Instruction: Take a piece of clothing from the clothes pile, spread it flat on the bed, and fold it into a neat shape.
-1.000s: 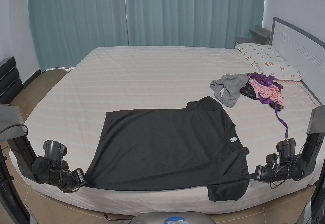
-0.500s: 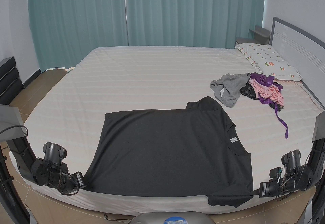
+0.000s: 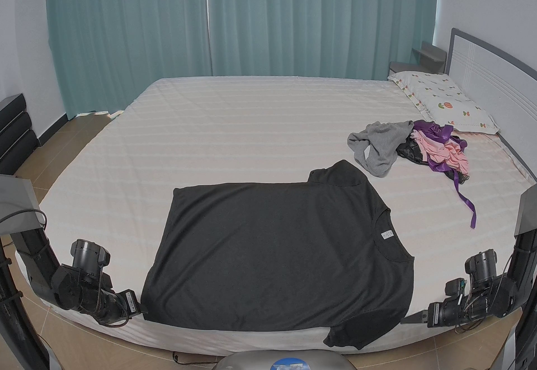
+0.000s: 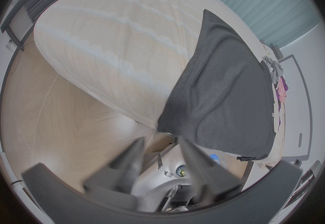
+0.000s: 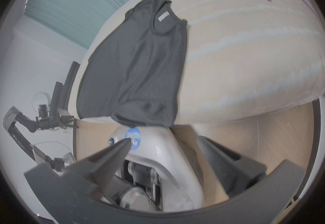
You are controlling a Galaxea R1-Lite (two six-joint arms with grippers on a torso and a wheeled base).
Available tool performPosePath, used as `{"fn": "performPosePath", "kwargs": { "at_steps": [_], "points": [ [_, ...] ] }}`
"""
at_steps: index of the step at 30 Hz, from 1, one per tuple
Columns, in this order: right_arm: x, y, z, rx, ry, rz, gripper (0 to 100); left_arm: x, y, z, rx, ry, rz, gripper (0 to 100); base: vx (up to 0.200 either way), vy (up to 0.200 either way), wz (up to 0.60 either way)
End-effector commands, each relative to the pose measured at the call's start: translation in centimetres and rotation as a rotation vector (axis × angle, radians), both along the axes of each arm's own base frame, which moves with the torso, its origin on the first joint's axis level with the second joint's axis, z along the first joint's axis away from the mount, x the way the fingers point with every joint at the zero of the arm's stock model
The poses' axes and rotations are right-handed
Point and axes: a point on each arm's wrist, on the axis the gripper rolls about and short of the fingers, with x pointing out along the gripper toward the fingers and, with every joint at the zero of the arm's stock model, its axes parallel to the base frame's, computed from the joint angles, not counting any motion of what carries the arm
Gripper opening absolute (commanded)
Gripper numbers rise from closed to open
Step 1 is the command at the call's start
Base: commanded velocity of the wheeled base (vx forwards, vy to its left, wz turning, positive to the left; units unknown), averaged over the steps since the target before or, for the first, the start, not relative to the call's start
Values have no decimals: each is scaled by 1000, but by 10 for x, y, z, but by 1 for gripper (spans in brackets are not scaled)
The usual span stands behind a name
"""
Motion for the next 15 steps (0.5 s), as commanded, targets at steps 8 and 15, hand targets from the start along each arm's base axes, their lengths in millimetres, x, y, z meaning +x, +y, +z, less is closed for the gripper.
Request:
{"fn": "performPosePath", "kwargs": {
  "at_steps": [8,15],
  "points": [
    [45,6,18,171,-188,-182,100,9,9,21,-8,-114,38,100,0,0,0],
    [53,16,20,269,-194,-249,100,21,11,31,-48,-169,120,100,0,0,0]
  ]
}}
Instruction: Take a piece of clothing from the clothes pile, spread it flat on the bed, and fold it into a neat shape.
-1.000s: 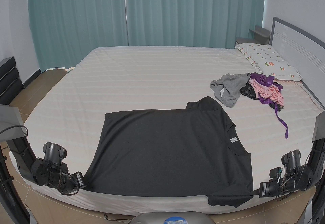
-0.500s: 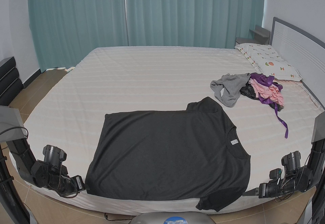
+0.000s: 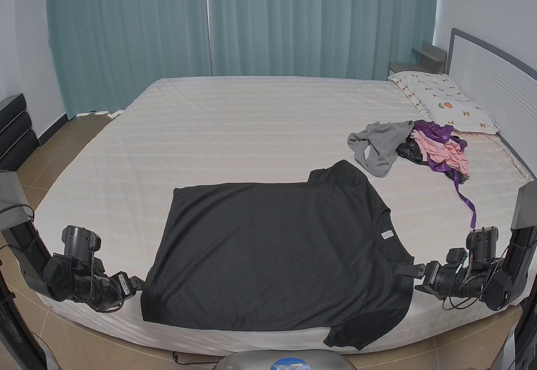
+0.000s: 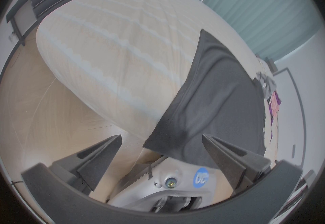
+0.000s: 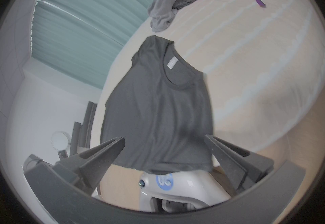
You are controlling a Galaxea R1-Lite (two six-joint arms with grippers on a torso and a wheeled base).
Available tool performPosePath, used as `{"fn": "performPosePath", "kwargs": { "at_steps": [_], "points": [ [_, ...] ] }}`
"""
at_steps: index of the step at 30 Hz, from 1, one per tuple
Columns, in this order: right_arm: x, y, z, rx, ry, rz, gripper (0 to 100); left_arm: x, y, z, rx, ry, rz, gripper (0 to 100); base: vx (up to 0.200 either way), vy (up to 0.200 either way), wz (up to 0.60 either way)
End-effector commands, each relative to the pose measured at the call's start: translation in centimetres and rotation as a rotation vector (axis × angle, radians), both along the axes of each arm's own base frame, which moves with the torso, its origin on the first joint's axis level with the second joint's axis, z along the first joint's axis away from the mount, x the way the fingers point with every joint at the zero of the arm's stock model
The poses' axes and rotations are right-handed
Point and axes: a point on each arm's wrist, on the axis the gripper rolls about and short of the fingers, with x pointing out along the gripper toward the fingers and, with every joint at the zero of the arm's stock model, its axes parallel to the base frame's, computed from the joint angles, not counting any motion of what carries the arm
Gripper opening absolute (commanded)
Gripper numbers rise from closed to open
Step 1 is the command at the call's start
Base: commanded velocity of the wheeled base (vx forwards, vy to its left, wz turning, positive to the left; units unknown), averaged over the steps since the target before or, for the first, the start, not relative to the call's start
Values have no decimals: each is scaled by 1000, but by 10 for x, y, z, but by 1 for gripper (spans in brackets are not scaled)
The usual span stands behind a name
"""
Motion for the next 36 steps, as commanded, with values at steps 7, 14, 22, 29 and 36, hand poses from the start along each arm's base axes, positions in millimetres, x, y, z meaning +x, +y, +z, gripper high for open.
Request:
{"fn": "performPosePath", "kwargs": {
  "at_steps": [7,14,22,29,36],
  "points": [
    [10,9,-3,59,-37,-18,100,10,9,12,-66,-70,54,100,0,114,0],
    [9,11,-3,59,-37,-9,100,11,9,10,-69,-61,53,100,0,114,0],
    [10,11,-1,61,-47,-12,100,14,8,12,-97,-68,83,100,0,0,0],
    [12,12,1,87,-69,-34,100,17,6,16,-114,-83,96,100,143,0,0],
    [11,14,2,90,-74,-23,100,26,-4,21,-145,-109,102,100,114,0,0]
  ]
}}
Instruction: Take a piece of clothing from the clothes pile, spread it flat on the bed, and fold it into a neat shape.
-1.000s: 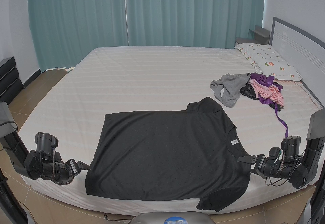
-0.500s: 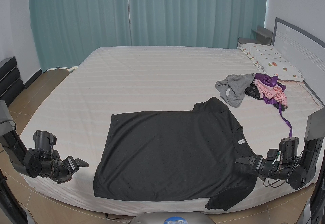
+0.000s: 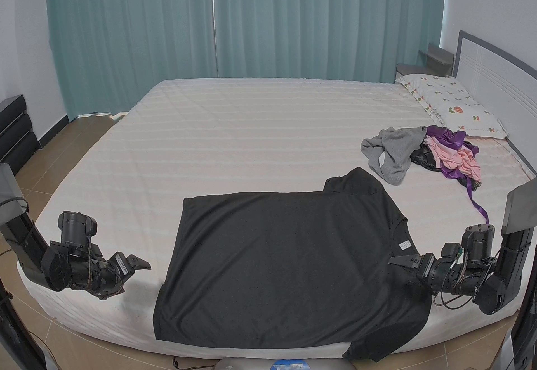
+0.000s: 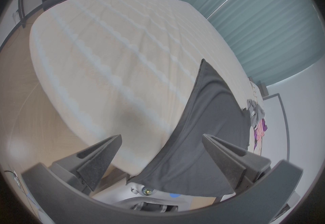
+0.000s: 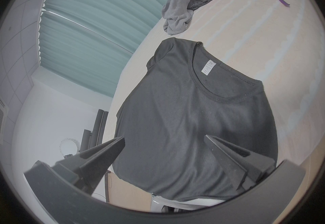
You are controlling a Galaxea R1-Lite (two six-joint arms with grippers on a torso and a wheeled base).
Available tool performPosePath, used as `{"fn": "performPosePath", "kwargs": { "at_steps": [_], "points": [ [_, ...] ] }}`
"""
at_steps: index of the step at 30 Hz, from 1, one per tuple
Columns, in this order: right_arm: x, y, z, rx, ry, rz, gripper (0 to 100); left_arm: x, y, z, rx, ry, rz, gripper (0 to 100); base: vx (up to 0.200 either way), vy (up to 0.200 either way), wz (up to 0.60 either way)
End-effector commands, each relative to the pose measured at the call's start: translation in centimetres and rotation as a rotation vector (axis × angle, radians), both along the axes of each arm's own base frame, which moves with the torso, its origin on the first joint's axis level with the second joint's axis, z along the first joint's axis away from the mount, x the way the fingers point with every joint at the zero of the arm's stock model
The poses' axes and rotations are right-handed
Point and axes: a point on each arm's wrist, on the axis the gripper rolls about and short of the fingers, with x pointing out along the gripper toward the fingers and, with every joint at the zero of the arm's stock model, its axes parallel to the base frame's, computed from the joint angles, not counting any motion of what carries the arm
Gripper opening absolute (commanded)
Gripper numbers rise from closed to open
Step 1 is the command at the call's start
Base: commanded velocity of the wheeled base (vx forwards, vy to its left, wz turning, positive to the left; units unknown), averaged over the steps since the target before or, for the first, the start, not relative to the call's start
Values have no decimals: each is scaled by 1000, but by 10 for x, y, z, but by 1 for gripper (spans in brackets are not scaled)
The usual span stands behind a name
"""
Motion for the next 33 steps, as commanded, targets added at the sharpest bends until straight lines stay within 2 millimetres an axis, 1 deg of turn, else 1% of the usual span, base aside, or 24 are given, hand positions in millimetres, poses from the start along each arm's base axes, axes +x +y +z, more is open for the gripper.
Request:
{"fn": "performPosePath", "kwargs": {
  "at_steps": [1,5,6,9,13,17,18,20,21,22,24,25,26,27,29,30,32,33],
  "points": [
    [0,1,-1,0,4,4,100,11,-8,7,-30,-34,12,100,0,0,0],
    [0,1,-1,1,5,3,100,28,-14,17,-73,-82,42,100,0,0,0],
    [0,1,-1,1,5,3,100,28,-14,17,-73,-82,42,100,0,0,0],
    [-1,1,-1,15,15,-5,100,47,-14,25,-78,-136,41,100,0,0,0],
    [1,1,-1,48,29,-29,100,76,-15,22,-79,-171,38,100,0,0,0],
    [1,0,0,59,30,-39,100,109,-18,12,-81,-200,30,100,0,0,0],
    [1,0,0,59,30,-39,100,112,-19,11,-80,-205,27,100,0,0,0],
    [0,1,1,63,33,-41,100,136,-24,5,-83,-235,16,100,0,0,0],
    [0,1,1,63,33,-41,100,136,-24,5,-83,-235,16,100,0,0,0],
    [0,1,0,70,41,-46,100,154,-30,3,-85,-265,0,100,0,0,0],
    [0,1,0,77,46,-51,100,167,-36,-3,-87,-282,-15,100,0,0,0],
    [0,1,0,81,50,-55,100,178,-42,-8,-86,-296,-28,100,0,0,0],
    [0,0,0,84,52,-58,100,183,-44,-10,-89,-303,-34,100,0,0,0],
    [0,0,0,84,54,-59,100,194,-48,-16,-91,-319,-42,100,0,0,0],
    [0,0,0,84,54,-59,100,211,-58,-25,-96,-341,-57,100,0,0,0],
    [0,1,0,84,54,-57,100,214,-59,-28,-97,-346,-60,100,0,0,0],
    [0,0,0,84,54,-59,100,228,-67,-38,-88,-371,-73,100,0,0,0],
    [0,0,0,84,54,-59,100,231,-68,-40,-87,-377,-73,100,0,0,0]
  ]
}}
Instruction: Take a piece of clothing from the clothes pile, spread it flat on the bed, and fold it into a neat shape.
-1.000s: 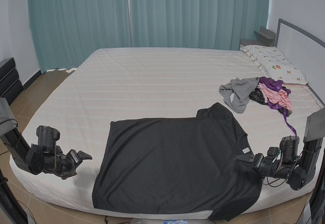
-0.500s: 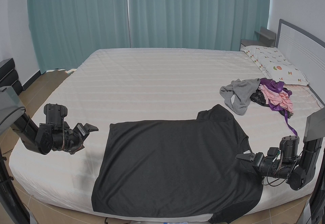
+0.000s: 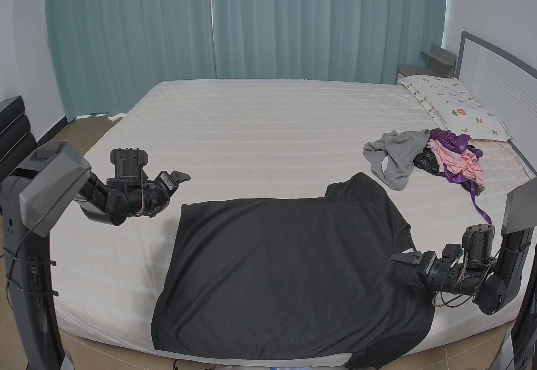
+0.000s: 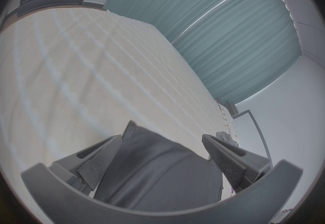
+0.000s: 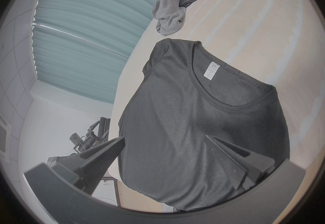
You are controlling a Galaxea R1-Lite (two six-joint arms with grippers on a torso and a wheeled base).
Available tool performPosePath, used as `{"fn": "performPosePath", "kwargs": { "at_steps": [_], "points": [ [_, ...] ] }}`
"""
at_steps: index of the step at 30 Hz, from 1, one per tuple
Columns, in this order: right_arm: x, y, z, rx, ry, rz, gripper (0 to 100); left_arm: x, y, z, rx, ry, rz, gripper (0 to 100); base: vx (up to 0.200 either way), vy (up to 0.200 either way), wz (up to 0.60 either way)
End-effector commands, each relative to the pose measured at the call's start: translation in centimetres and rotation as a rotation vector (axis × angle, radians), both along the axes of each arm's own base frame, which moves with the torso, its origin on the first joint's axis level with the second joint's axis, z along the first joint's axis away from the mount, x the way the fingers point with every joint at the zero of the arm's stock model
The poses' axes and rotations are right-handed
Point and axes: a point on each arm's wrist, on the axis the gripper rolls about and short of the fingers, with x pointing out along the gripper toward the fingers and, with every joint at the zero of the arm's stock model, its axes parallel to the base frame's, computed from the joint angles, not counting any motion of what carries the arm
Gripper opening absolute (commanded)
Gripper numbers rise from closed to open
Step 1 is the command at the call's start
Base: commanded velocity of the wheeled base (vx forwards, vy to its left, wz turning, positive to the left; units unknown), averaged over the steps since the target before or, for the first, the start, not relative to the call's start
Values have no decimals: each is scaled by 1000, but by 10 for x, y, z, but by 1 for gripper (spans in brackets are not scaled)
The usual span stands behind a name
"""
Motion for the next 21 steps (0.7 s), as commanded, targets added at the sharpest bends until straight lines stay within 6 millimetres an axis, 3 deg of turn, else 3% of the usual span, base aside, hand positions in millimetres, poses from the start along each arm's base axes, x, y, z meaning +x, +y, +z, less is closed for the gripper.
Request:
{"fn": "performPosePath", "kwargs": {
  "at_steps": [1,21],
  "points": [
    [0,0,-1,6,7,-5,100,40,-26,-57,12,6,-42,100,0,0,0],
    [-1,2,-3,5,5,4,100,43,-17,-58,80,-15,-8,100,0,0,0]
  ]
}}
